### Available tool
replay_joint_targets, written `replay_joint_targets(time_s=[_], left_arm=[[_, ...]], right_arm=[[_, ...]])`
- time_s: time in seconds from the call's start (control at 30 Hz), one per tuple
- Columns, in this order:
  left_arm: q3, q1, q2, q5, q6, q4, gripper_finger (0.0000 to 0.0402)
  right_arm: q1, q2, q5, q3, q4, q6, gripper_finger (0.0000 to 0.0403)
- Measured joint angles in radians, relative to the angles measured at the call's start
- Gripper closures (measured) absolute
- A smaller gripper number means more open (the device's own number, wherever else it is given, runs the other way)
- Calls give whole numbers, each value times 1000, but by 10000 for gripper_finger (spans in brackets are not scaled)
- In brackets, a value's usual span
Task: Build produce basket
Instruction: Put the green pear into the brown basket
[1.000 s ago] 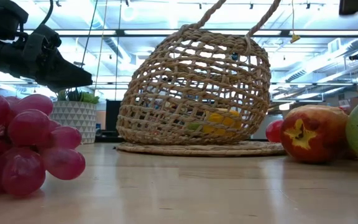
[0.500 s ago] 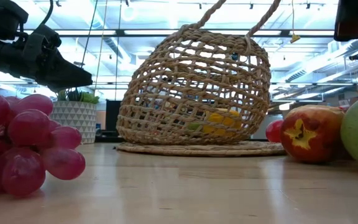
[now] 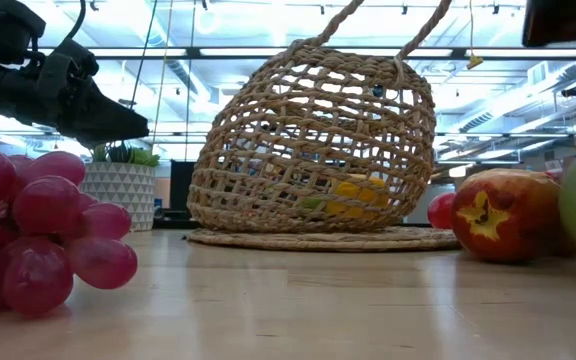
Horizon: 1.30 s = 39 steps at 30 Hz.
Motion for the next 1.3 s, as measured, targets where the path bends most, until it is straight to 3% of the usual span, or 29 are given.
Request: replay_joint_targets(time_s=[0.37,0.8,1.07,1.3], left_arm=[[0,0,0,0,0,0,207],[0,0,0,0,0,0,209],[0,0,0,0,0,0,205],[0,0,0,0,0,0,206]], right_arm=[[-43,-2,12,10,-27,-72,93],[-87,-3,21,12,122,-223,94],[-150,-3,110,12,388,-491,94],[-208,-3,112,13,650,-730,94]])
